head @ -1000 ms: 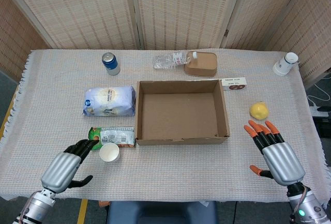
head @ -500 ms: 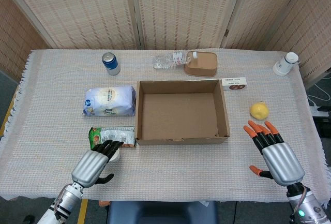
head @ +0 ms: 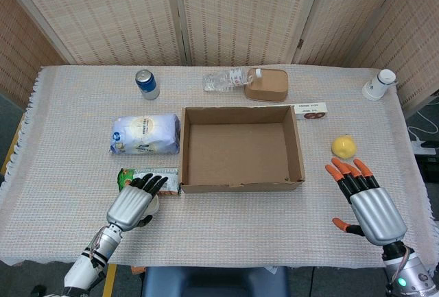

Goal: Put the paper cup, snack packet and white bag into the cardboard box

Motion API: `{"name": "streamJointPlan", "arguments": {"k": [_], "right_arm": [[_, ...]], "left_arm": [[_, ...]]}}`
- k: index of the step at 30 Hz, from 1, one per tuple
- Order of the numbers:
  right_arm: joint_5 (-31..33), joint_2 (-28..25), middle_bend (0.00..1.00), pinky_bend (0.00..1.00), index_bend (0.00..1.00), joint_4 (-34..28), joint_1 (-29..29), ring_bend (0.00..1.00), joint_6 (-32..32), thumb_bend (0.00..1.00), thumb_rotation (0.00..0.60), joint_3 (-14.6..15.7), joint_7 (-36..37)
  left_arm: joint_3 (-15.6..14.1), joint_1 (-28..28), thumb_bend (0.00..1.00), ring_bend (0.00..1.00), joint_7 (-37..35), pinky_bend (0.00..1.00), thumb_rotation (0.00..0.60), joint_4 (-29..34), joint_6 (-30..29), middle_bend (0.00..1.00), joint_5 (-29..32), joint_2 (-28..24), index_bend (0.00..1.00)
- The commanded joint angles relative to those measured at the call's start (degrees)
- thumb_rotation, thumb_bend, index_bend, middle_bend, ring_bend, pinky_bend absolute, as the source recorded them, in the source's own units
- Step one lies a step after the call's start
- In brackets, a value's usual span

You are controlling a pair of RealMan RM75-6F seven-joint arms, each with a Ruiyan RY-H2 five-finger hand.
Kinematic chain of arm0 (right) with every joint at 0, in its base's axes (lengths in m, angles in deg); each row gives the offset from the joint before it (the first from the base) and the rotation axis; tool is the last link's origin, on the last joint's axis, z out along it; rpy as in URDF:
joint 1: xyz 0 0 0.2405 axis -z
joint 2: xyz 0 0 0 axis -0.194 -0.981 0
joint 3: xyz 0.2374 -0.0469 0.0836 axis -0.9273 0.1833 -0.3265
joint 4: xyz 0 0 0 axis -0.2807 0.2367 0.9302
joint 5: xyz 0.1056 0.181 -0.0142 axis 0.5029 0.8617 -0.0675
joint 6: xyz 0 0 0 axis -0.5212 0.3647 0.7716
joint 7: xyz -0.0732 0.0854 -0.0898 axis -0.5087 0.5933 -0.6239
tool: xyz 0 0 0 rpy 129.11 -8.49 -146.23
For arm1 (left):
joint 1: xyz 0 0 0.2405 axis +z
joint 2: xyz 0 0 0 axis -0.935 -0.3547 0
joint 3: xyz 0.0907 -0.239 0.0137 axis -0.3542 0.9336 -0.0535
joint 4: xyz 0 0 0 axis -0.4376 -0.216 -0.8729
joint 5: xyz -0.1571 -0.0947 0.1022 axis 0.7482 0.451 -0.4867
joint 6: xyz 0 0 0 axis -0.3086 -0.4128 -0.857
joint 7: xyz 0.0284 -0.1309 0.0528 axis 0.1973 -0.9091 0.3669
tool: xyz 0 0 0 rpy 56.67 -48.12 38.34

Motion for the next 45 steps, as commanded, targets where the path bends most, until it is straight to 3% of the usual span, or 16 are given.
{"name": "streamJointPlan", "arguments": {"k": [1,31,45], "right_arm": [[0.0,0.0,0.0,0.0,0.0,0.0,0.0,0.0,0.0,0.0,0.6,0.0,0.0],[0.6,-0.1,0.0,0.0,0.0,0.1,-0.1,0.0,-0.2,0.0,0.6,-0.2,0.1],[0.8,-0.1,0.0,0.0,0.0,0.3,-0.1,0.0,-0.1,0.0,0.6,-0.3,0.2]], "left_arm": [[-0.3,-0.6,0.24,0.07,0.4,0.22,0.6,0.0,0.1,0.1,1.1,-0.5,0.03],[-3.6,-3.3,0.24,0.07,-2.1,0.23,0.6,-3.8,-0.3,0.12,4.3,0.7,0.16],[-4.3,-4.0,0.25,0.18,-2.3,0.35,0.6,-5.1,-1.1,0.24,4.6,1.0,0.32]]}}
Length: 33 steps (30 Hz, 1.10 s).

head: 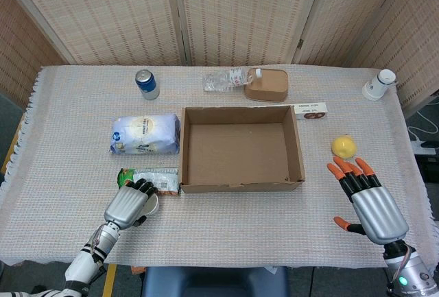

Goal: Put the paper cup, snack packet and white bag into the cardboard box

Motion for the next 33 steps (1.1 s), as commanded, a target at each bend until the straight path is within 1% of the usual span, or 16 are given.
{"name": "streamJointPlan", "arguments": {"k": [1,4,9,12,14,19,22,25,28,31,33], "right_arm": [[0.0,0.0,0.0,0.0,0.0,0.0,0.0,0.0,0.0,0.0,0.6,0.0,0.0],[0.1,0.1,0.0,0.0,0.0,0.0,0.0,0.0,0.0,0.0,0.6,0.0,-0.1],[0.1,0.1,0.0,0.0,0.0,0.0,0.0,0.0,0.0,0.0,0.6,0.0,-0.3],[0.1,0.2,0.0,0.0,0.0,0.0,0.0,0.0,0.0,0.0,0.6,0.0,-0.4],[0.3,0.1,0.0,0.0,0.0,0.0,0.0,0.0,0.0,0.0,0.6,-0.1,-0.4],[0.5,0.0,0.0,0.0,0.0,-0.1,0.0,0.0,0.0,0.0,0.6,-0.1,-0.3],[0.5,0.0,0.0,0.0,0.0,-0.1,0.0,0.0,0.1,0.0,0.6,-0.2,-0.2],[0.6,-0.1,0.0,0.0,0.0,-0.1,0.0,0.0,0.1,0.0,0.6,-0.2,-0.1],[0.7,-0.1,0.0,0.0,0.0,0.0,0.0,0.0,0.0,0.0,0.6,-0.2,0.0],[0.7,-0.1,0.0,0.0,0.0,0.0,-0.1,0.0,-0.1,0.0,0.6,-0.2,0.1],[0.7,-0.1,0.0,0.0,0.0,-0.1,-0.1,0.0,-0.1,0.0,0.6,-0.2,0.1]], "left_arm": [[-0.1,0.0,0.25,0.19,-0.2,0.36,0.6,0.0,-0.2,0.25,-0.2,-0.1,0.33],[-0.2,0.0,0.25,0.23,-0.6,0.4,0.6,0.0,-0.3,0.29,-0.2,-0.3,0.36],[-0.2,0.0,0.28,0.34,-1.4,0.51,0.6,0.3,-0.7,0.42,-0.6,-0.5,0.44],[-0.4,-0.2,0.29,0.42,-1.8,0.57,0.6,1.5,0.0,0.5,0.0,-1.4,0.51],[-0.4,-0.7,0.29,0.44,-1.7,0.58,0.6,2.9,0.8,0.51,1.0,-2.6,0.53],[0.5,-1.6,0.29,0.44,-0.9,0.58,0.6,6.8,0.5,0.51,2.1,-6.0,0.52],[1.7,-2.6,0.29,0.44,-0.6,0.58,0.6,9.9,0.4,0.51,3.2,-9.7,0.51],[3.6,-3.8,0.29,0.44,-0.6,0.58,0.6,13.5,0.3,0.51,4.6,-14.9,0.51],[6.1,-5.3,0.29,0.44,-1.3,0.58,0.6,16.8,0.7,0.51,7.0,-21.5,0.51],[7.0,-6.0,0.29,0.44,-1.6,0.58,0.6,17.9,1.2,0.51,8.3,-24.1,0.51],[8.2,-7.0,0.29,0.44,-1.7,0.58,0.6,18.7,1.8,0.51,9.7,-27.2,0.51]]}}
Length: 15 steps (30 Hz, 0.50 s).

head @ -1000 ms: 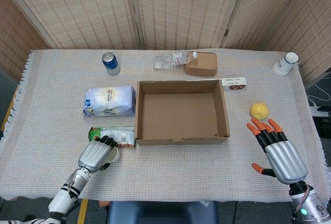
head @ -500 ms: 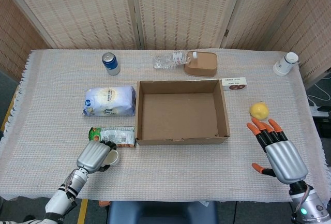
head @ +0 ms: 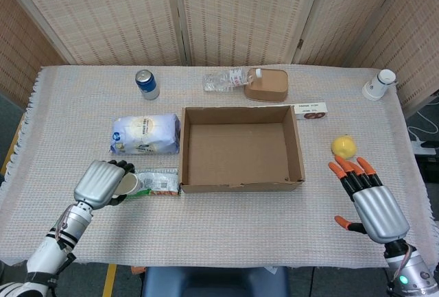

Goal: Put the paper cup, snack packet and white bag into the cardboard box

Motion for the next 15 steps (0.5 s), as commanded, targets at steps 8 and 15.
{"name": "streamJointPlan", "arguments": {"k": [8,15], "right_arm": [[0.5,0.0,0.0,0.0,0.0,0.2,0.0,0.0,-0.1,0.0,0.6,-0.1,0.1],[1.3,0.1,0.0,0.0,0.0,0.6,-0.3,0.0,-0.5,0.0,0.6,-0.3,0.5]], "left_arm": [[10.8,-14.4,0.29,0.44,0.4,0.6,0.6,5.0,9.0,0.52,16.1,-15.0,0.51],[12.7,-26.7,0.29,0.44,3.0,0.61,0.6,2.6,11.9,0.52,27.3,-10.2,0.51]]}}
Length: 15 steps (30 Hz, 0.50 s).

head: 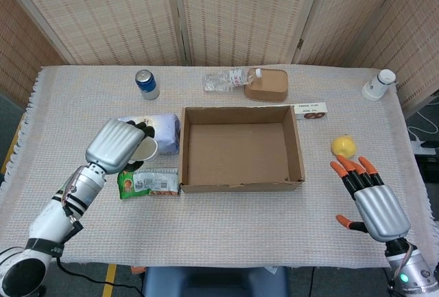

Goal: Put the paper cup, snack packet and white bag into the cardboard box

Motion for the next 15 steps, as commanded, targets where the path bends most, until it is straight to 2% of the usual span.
{"name": "streamJointPlan", "arguments": {"k": [1,5,8,15], "right_arm": [[0.2,0.0,0.0,0.0,0.0,0.1,-0.1,0.0,0.0,0.0,0.6,-0.1,0.1],[0.8,-0.3,0.0,0.0,0.0,0.2,-0.1,0.0,0.4,0.0,0.6,-0.5,0.7],[1.0,-0.3,0.0,0.0,0.0,0.3,-0.1,0.0,0.2,0.0,0.6,-0.6,0.8],[1.0,-0.2,0.0,0.0,0.0,0.4,-0.2,0.0,0.3,0.0,0.6,-0.7,0.9]], "left_arm": [[1.7,-8.1,0.29,0.44,2.3,0.61,0.6,-2.1,1.9,0.52,7.0,4.2,0.51],[2.1,-13.6,0.29,0.45,1.3,0.61,0.6,-6.7,-0.1,0.53,11.4,11.7,0.52],[1.8,-16.7,0.29,0.45,1.2,0.61,0.6,-11.3,-2.5,0.53,12.3,18.0,0.52],[1.7,-19.8,0.29,0.45,-1.2,0.61,0.6,-21.5,-10.3,0.53,6.7,32.2,0.52]]}}
